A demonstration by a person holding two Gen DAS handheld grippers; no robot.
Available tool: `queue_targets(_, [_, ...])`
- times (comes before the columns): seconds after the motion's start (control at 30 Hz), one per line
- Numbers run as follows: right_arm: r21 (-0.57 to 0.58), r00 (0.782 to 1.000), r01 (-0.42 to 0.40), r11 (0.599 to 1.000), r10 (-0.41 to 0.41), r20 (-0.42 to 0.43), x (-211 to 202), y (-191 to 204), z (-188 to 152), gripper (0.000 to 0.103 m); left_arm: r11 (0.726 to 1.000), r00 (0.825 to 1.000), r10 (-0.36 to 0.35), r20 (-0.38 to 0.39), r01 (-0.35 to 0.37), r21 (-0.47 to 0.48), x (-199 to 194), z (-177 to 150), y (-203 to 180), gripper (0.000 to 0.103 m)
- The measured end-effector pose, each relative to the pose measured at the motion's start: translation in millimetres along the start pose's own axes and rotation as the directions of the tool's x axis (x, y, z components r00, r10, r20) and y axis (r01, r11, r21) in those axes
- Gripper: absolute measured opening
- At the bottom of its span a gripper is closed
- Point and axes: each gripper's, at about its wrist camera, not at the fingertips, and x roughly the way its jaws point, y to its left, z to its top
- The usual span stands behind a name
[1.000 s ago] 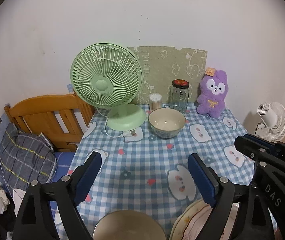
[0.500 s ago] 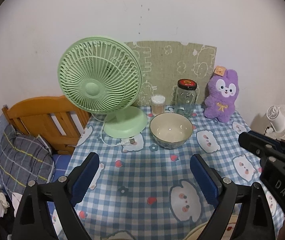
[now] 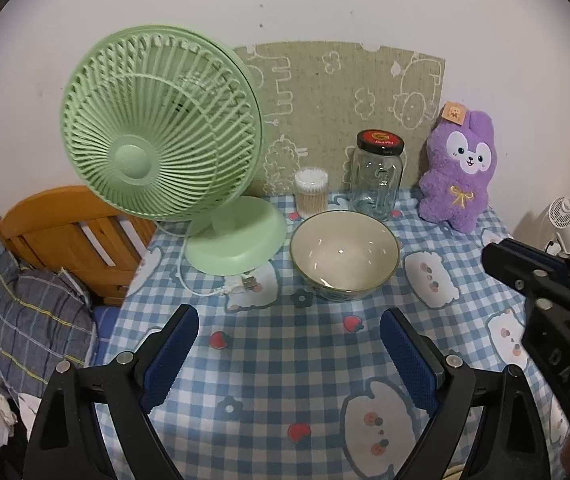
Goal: Organize plates and bowls
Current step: 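Move both tools toward the small cream bowl beside the green fan, then close both tools on the rim of the small cream bowl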
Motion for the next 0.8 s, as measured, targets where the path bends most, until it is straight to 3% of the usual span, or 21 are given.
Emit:
queue_targets(0.13, [-0.047, 0.994, -0.097, 0.994, 0.099, 0.052, 13.4, 0.9, 3.9, 0.013, 1.000, 1.000, -0.010, -0.014, 0.010, -0.004, 14.1, 6.5, -2.9, 0.093])
queue_targets(0.27, [-0.017, 0.992, -0.118, 0.993, 0.118, 0.033, 27.2, -1.8, 10.7, 0.013, 0.999, 0.999, -0.019, -0.035, 0.017, -0.043, 28.4, 10.7, -0.1, 0.092])
queue_targets(0.5, [-0.044, 0.999, -0.049, 0.998, 0.048, -0.014, 52.2, 0.4, 17.8, 0.013, 1.000, 0.999, -0.006, -0.039, 0.007, 0.007, 50.3, 17.3, -6.9, 0.090])
queue_targets(0.63, [-0.017, 0.998, -0.059, 0.998, 0.058, -0.035, 65.6, -6.5, 20.5, 0.013, 0.999, 0.997, -0.042, -0.066, 0.042, -0.014, 66.7, 20.9, -4.0, 0.090])
queue_targets(0.8, [-0.023, 0.997, -0.046, 0.999, 0.045, -0.063, 85.8, -7.4, 23.2, 0.013, 0.999, 0.997, -0.034, -0.069, 0.035, 0.016, 85.8, 24.3, -7.5, 0.090])
